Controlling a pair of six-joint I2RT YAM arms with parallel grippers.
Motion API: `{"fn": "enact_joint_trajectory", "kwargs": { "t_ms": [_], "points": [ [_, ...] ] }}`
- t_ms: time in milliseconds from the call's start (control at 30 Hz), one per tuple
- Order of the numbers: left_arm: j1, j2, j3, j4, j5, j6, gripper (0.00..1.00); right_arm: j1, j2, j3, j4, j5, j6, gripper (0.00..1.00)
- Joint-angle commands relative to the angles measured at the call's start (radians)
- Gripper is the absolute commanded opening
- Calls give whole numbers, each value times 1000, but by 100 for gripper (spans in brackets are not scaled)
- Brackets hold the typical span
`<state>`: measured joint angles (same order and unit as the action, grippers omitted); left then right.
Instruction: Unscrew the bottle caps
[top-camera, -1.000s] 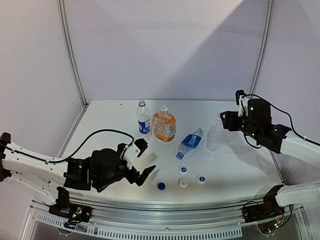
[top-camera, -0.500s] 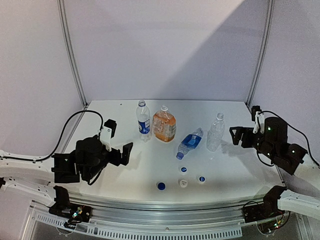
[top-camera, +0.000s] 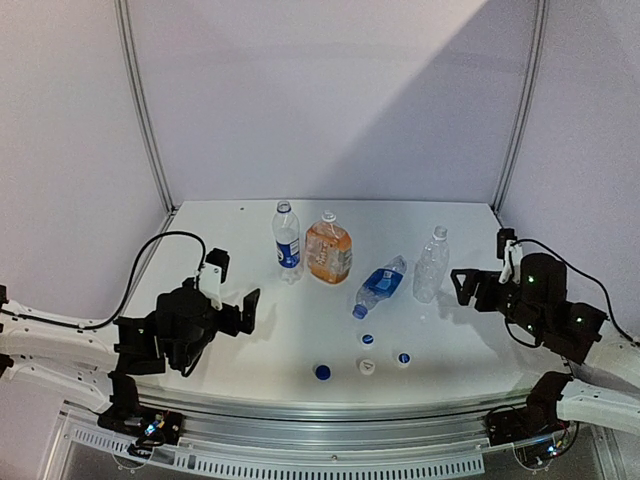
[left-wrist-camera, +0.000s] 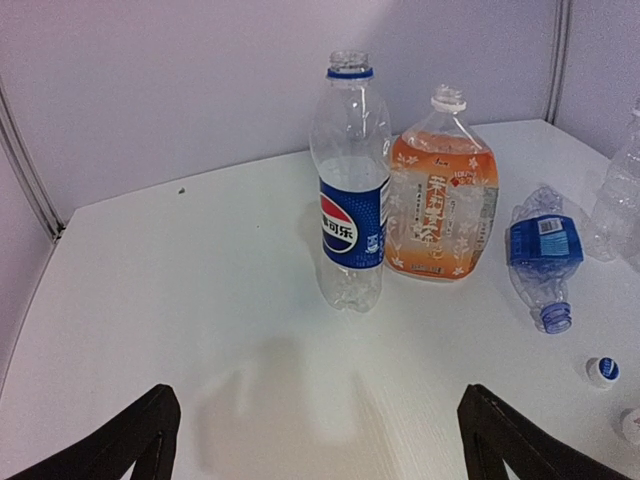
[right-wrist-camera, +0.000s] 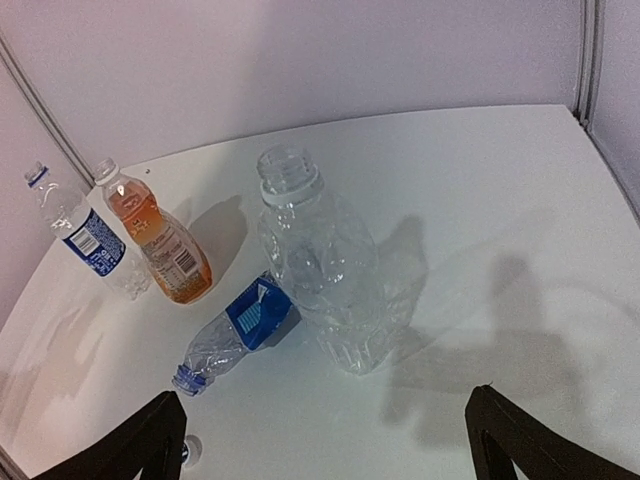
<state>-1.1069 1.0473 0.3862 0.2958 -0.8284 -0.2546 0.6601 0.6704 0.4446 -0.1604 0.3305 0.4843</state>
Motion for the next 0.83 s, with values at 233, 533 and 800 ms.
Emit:
{"fn": "enact_joint_trajectory", "kwargs": {
  "t_ms": [233, 533, 800],
  "points": [
    [18, -1, 16, 10, -1, 40, 99, 42, 214, 318, 42, 233, -172, 99],
    [18, -73, 4, -18, -4, 40, 99, 60, 94, 153, 165, 201, -170, 99],
    [18, -71, 8, -24, 13, 39, 99, 59, 57, 125, 187, 171, -189, 99]
  ]
}}
